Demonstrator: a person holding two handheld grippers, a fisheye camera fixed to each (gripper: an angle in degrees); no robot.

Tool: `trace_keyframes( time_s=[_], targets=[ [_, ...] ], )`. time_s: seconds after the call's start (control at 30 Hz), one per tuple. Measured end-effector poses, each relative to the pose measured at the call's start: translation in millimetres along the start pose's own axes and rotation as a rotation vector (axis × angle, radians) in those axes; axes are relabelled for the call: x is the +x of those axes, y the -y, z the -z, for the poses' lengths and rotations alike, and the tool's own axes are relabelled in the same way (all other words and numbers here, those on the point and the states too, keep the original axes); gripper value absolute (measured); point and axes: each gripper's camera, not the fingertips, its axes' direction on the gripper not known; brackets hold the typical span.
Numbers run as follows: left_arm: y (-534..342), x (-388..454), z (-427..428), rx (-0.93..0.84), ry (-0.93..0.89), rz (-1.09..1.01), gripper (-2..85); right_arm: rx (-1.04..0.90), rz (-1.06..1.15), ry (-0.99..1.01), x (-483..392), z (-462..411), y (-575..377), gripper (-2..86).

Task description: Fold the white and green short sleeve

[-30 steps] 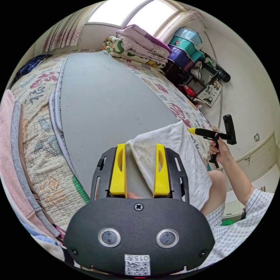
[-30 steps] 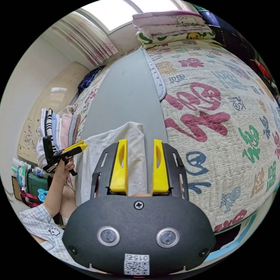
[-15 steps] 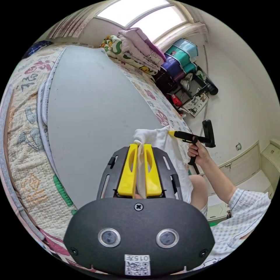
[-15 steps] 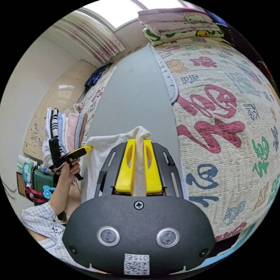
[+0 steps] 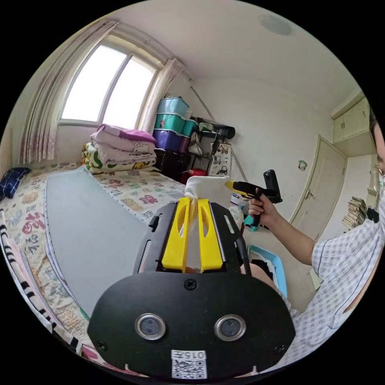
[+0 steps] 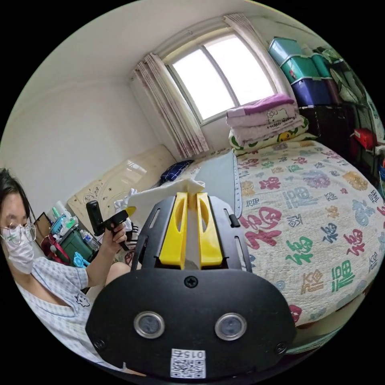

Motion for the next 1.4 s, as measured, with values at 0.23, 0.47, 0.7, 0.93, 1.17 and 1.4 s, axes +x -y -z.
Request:
trace_keyframes(
  time_s=[0.23, 0.47, 0.7, 0.93, 1.17, 1.4],
  targets=[
    [65.9, 86.5, -121.7, 0.013, -0.158, -0.045, 1.1, 0.133, 0.007, -0.159, 29.9, 75.6, -5.5, 4.5],
    [100.0, 114.5, -272.9, -0.051, -0.302, 0.05, 1.3, 0.126, -0.012, -0.357, 101.6, 57.1, 4.3, 4.2],
    [71.0, 65.6, -460.6, -0.238, -0.157, 0.206, 1.6, -0.104, -0.165, -0.566, 266.8, -137.2, -10.4, 4.2],
    [43.2, 7.8, -560.3, -0.356, 0.046, 0.333, 3.0, -0.305, -0.232, -0.793, 363.8, -354.0, -45.8, 5.5],
    [48.0, -6.2, -527.3, -0.321, 0.165, 0.363, 3.4, -0.278, -0.29, -0.838, 338.3, -438.7, -32.8, 4.9],
    [41.0, 44.6, -392.8, -0.255, 0.116, 0.287, 2.5, -0.066, -0.243, -0.691, 179.3, -468.8, -6.8, 0.1]
  ],
)
